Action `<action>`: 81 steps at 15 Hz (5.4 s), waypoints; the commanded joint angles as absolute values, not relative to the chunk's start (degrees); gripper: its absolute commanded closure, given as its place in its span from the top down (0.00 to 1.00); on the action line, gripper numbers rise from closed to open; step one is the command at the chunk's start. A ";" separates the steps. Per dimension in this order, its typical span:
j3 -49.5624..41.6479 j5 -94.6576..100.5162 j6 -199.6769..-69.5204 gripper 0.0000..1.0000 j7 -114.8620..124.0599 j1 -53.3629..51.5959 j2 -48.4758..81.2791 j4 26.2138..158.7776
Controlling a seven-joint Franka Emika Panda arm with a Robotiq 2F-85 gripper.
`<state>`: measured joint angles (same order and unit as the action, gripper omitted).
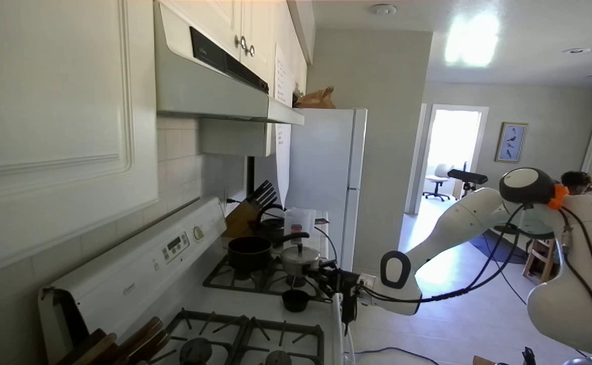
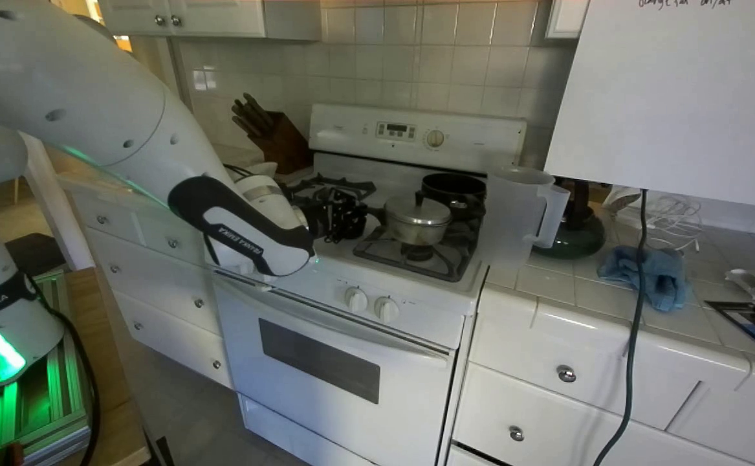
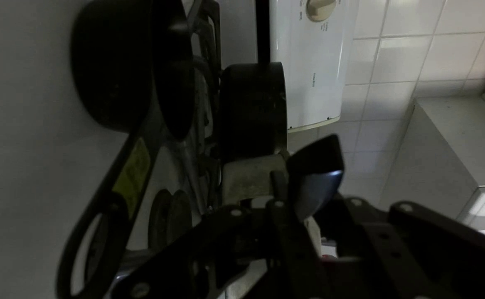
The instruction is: Move the pot on the stove
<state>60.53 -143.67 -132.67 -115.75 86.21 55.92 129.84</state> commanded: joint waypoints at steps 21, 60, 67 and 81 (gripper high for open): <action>63.73 -143.66 -138.01 1.00 -110.45 90.81 56.84 129.46; 81.87 -121.32 -209.17 1.00 -119.48 83.33 24.83 121.66; 82.43 -123.93 -205.89 1.00 -115.24 85.25 18.71 122.72; 99.39 -106.69 -238.66 1.00 -157.03 87.79 53.52 117.55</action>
